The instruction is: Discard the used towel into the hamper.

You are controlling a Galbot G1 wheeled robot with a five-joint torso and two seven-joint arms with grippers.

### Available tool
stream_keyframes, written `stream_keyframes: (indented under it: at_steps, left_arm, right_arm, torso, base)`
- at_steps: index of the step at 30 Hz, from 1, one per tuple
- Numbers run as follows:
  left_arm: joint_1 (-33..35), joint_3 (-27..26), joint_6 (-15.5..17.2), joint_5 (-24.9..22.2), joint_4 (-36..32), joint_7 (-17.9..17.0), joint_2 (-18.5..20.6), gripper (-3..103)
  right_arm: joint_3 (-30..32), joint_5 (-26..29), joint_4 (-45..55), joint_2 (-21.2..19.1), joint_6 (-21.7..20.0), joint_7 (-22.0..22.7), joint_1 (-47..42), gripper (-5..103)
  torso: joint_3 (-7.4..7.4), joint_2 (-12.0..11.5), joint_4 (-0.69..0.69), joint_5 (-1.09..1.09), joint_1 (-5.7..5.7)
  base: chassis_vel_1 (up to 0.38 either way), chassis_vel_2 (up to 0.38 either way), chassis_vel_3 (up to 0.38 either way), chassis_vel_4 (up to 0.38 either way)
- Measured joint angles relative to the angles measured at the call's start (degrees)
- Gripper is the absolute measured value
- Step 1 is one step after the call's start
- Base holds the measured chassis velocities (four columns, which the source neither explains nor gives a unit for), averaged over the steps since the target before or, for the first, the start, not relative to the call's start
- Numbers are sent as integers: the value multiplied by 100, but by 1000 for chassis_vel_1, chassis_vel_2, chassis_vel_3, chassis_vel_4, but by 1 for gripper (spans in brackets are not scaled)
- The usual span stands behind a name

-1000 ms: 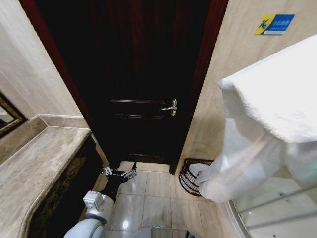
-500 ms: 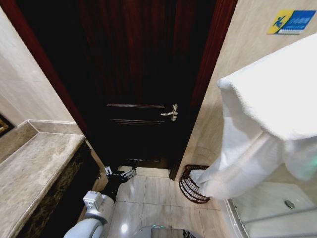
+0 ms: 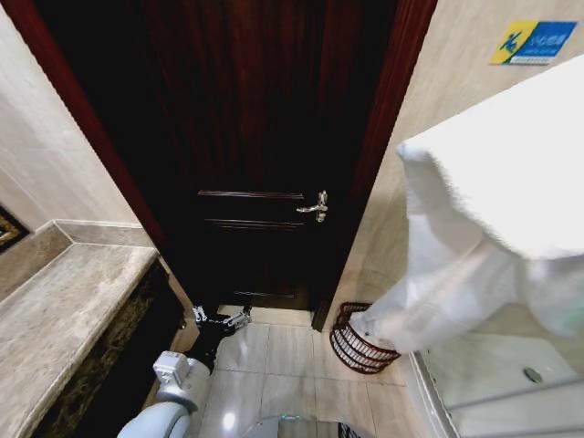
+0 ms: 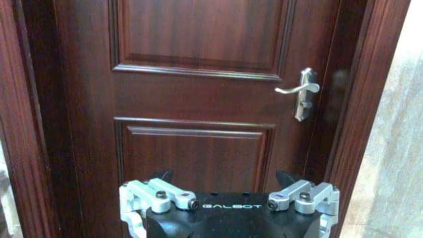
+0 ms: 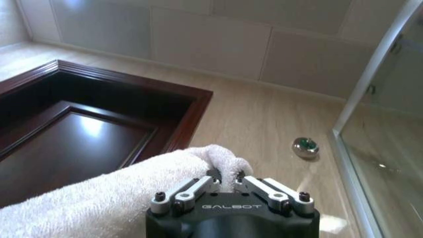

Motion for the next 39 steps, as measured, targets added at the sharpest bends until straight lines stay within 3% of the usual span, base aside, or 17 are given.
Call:
stream_keyframes:
  at_steps: [19, 33, 39]
  left_arm:
    - [0, 0, 0, 0, 0, 0, 0, 100]
    - [0, 0, 0, 0, 0, 0, 0, 100]
    - [0, 0, 0, 0, 0, 0, 0, 100]
  right_arm:
    - [94, 97, -39, -23, 29, -60, -39, 7]
    - [-201, -252, -303, -202, 72, 142, 241, 7]
    - [-707, -485, -827, -382, 150, 227, 849, 7]
  torso:
    - [0, 0, -1, -1, -2]
    - [2, -1, 0, 0, 5]
    - [0, 0, 1, 0, -1]
  base:
    - [-43, 52, 45, -44]
    - [-33, 29, 37, -34]
    - [0, 0, 0, 0]
